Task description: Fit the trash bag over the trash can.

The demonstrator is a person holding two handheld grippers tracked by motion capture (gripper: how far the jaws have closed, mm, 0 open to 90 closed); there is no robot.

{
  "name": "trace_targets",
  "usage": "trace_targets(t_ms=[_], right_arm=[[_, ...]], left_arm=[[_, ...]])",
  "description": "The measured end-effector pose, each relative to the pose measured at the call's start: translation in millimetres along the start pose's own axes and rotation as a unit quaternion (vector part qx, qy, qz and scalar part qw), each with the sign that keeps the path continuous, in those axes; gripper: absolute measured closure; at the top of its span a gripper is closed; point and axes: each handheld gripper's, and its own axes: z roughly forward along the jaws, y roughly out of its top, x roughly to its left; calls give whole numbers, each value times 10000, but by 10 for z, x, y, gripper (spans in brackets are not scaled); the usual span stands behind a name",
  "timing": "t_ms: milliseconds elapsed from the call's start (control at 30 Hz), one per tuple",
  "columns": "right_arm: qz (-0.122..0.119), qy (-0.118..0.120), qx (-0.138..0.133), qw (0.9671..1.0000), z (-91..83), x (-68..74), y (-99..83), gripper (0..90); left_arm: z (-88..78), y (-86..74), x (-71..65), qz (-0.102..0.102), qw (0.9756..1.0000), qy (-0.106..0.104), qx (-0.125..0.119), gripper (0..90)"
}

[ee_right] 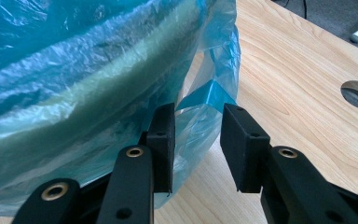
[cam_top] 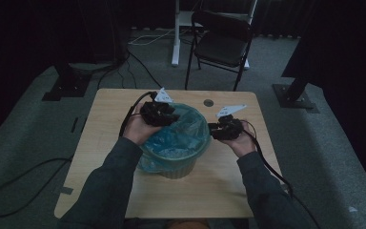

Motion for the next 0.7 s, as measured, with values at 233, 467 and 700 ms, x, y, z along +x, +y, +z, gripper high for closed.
trace_targets(t_ms=[233, 467, 700], right_arm=[[-11, 4, -11, 10000, 7, 4, -5, 652], [-15, 20, -16, 10000, -2, 6, -19, 652], [-7, 23, -17, 10000, -13, -1, -31, 652]], left_arm=[[54, 100, -39, 109, 9998, -134, 134, 636], [216, 135, -110, 338, 9981, -53, 517, 629], [308, 144, -172, 546, 9958, -69, 732, 627]])
